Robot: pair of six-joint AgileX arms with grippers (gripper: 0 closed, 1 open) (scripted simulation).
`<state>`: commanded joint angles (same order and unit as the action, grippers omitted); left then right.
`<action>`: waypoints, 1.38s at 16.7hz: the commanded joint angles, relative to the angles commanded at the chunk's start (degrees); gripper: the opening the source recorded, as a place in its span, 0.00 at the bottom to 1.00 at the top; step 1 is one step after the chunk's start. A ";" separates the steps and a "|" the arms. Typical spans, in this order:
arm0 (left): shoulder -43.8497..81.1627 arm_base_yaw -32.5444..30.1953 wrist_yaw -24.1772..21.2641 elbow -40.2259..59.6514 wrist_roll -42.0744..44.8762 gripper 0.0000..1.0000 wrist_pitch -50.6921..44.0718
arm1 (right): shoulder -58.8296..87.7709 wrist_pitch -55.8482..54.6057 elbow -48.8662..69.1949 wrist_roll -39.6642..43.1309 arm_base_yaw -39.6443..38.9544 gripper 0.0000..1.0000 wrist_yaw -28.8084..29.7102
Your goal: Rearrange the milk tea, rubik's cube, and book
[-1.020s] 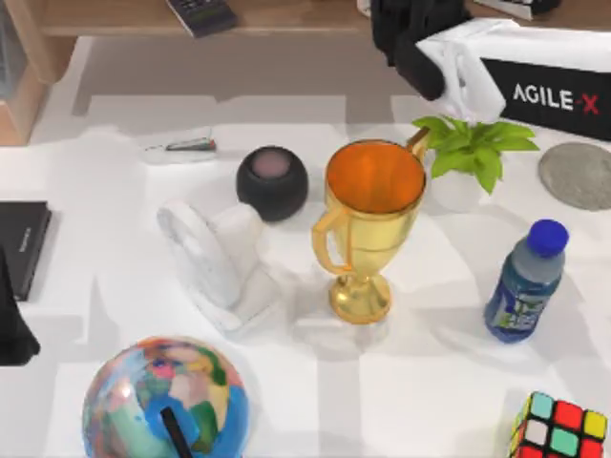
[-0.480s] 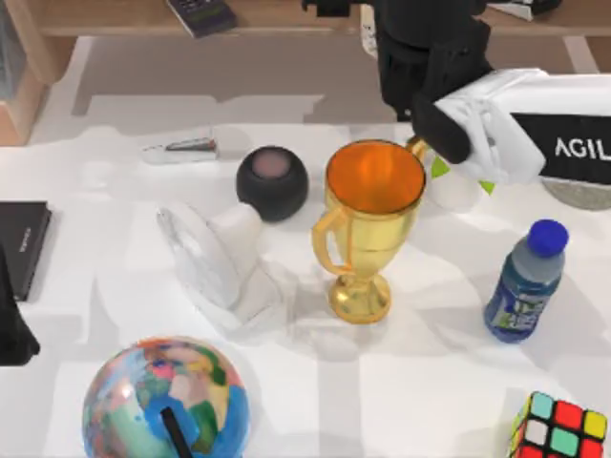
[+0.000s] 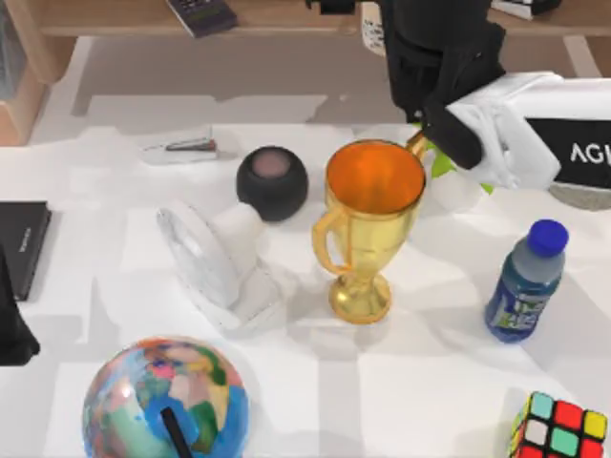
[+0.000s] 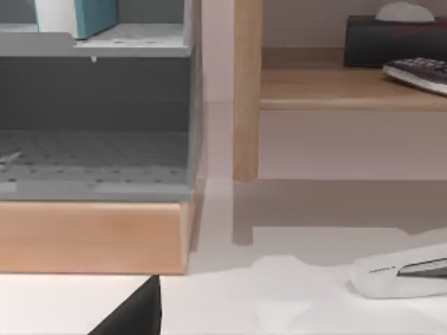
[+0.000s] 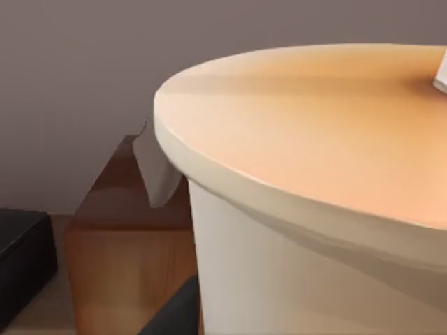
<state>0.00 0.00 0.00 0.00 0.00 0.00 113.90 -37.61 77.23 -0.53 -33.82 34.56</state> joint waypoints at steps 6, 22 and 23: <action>0.00 0.00 0.00 0.00 0.00 1.00 0.00 | -8.19 -14.29 -13.82 0.79 6.33 0.00 -12.64; 0.00 0.00 0.00 0.00 0.00 1.00 0.00 | -0.78 -32.79 -35.31 0.14 33.13 0.00 -31.99; 0.00 0.00 0.00 0.00 0.00 1.00 0.00 | -0.78 -32.79 -35.31 0.14 33.13 0.00 -31.99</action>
<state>0.00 0.00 0.00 0.00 0.00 0.00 113.12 -70.39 41.92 -0.38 -0.69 2.57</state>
